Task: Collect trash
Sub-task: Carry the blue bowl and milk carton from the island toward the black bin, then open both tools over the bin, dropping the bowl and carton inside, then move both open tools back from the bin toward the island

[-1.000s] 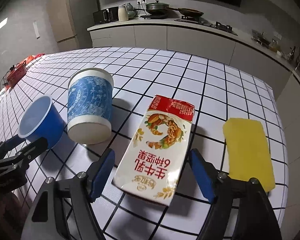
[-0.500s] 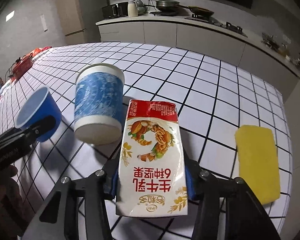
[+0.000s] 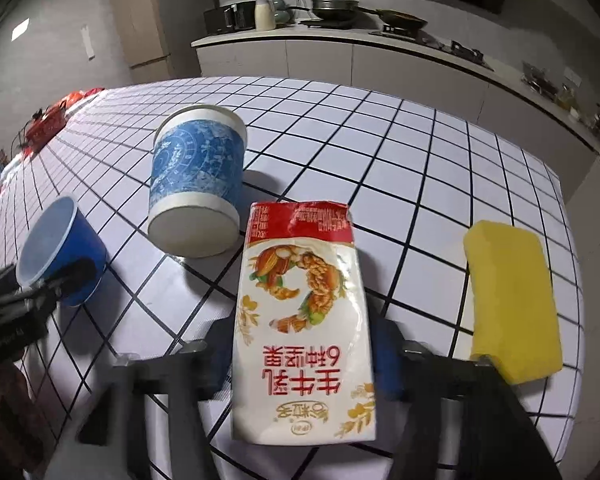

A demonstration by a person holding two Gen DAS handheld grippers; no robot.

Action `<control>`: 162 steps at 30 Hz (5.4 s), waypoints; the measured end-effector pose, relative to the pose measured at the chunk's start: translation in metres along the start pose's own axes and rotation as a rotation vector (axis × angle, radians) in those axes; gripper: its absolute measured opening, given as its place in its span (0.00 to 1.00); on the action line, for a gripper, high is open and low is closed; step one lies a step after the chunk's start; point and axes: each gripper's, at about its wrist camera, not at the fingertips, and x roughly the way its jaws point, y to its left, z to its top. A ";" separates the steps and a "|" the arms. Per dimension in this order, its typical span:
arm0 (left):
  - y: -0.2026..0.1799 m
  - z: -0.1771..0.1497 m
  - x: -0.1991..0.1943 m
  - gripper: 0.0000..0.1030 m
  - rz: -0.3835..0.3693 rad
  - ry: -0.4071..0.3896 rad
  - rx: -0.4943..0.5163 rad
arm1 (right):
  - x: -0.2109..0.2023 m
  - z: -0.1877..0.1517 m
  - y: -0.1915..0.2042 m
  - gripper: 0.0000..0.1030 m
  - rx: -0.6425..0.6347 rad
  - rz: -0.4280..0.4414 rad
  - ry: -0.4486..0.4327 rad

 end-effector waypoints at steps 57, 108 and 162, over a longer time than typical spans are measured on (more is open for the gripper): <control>-0.328 -0.198 -0.191 0.75 -0.306 -0.034 0.398 | -0.345 -0.307 -0.233 0.50 0.242 -0.163 -0.136; -0.429 -0.334 -0.045 1.00 -0.221 0.387 0.438 | -0.179 -0.455 -0.377 1.00 0.060 -0.274 0.203; -0.312 -0.226 -0.198 1.00 -0.137 -0.069 0.226 | -0.327 -0.334 -0.257 1.00 0.184 -0.339 -0.205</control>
